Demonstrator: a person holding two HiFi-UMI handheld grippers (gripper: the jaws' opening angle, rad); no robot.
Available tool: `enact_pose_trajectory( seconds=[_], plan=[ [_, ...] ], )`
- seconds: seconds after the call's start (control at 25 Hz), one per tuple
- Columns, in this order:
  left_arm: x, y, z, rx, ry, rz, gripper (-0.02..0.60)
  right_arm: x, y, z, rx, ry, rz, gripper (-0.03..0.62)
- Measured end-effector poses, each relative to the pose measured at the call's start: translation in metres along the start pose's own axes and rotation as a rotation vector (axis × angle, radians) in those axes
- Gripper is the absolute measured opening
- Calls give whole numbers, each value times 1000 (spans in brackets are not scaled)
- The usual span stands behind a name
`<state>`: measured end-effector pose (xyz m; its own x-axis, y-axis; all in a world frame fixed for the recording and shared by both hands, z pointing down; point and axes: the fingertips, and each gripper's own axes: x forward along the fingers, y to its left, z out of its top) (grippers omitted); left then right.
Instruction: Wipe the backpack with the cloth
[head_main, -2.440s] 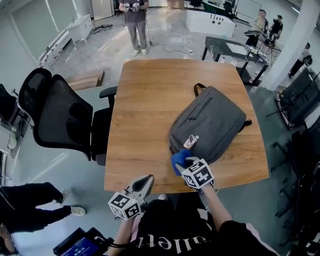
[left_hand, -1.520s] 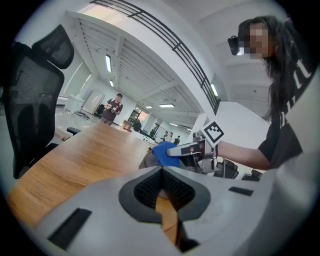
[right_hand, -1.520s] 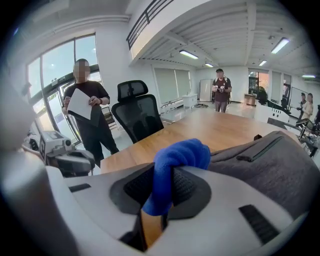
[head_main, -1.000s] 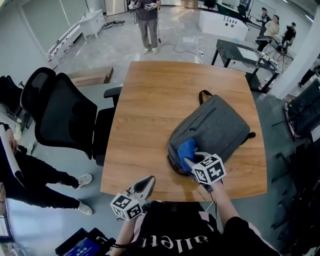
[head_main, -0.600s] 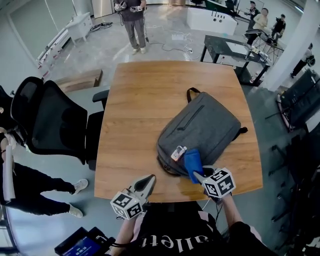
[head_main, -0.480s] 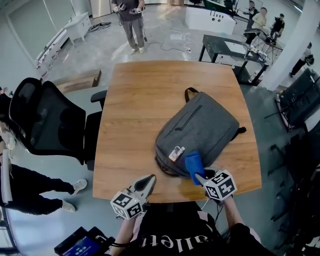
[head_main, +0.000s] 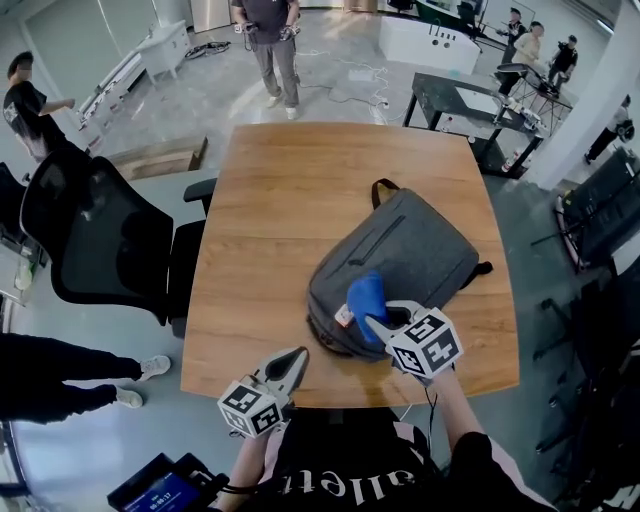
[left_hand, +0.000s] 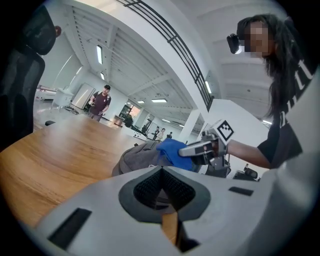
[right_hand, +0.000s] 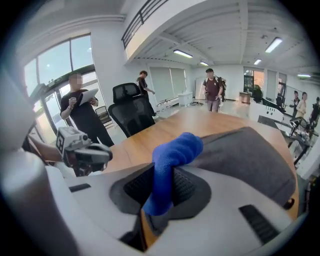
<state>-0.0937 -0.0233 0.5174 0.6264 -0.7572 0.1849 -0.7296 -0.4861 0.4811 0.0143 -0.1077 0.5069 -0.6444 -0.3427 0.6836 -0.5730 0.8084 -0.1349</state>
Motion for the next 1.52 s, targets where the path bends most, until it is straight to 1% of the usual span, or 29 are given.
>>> enact_pose_trajectory(
  seconds=[0.12,0.24,0.32,0.44,0.56,0.72,0.8,0.92,1.04,1.12,1.28,1.52],
  plan=[
    [1,-1,2,-2,-10,7,-2,31,-7,42,-29,-27,20,78],
    [0,-4,0,-5,-13,19,-2,62,-17,68,-14,-24,42,78],
    [-2,-4,-3,-8,-14,30,-2,79,-24,74,9,-5,49,78],
    [-7,0,-3,-21,-20,53,-2,94,-34,71,38,35,40,78],
    [-8,-1,3,-24,-35,57,-3,88,-43,53,62,61,11,78],
    [-5,-3,5,-8,-23,48,-2,62,-47,26,144,39,12,78],
    [-1,-3,3,-7,-14,39,-3,48,-48,10,158,38,2,78],
    [8,-6,-1,-5,2,13,-2,27,-52,-19,140,55,-23,78],
    [20,-12,-4,6,29,-25,-2,4,-50,-39,166,40,-18,78],
    [28,-16,-6,14,43,-52,-2,-10,-50,-52,180,39,-32,78],
    [45,-26,-7,21,59,-98,-2,-32,-54,-87,181,89,-86,78],
    [62,-43,-10,34,78,-154,-2,-57,-64,-142,228,167,-134,78]
  ],
)
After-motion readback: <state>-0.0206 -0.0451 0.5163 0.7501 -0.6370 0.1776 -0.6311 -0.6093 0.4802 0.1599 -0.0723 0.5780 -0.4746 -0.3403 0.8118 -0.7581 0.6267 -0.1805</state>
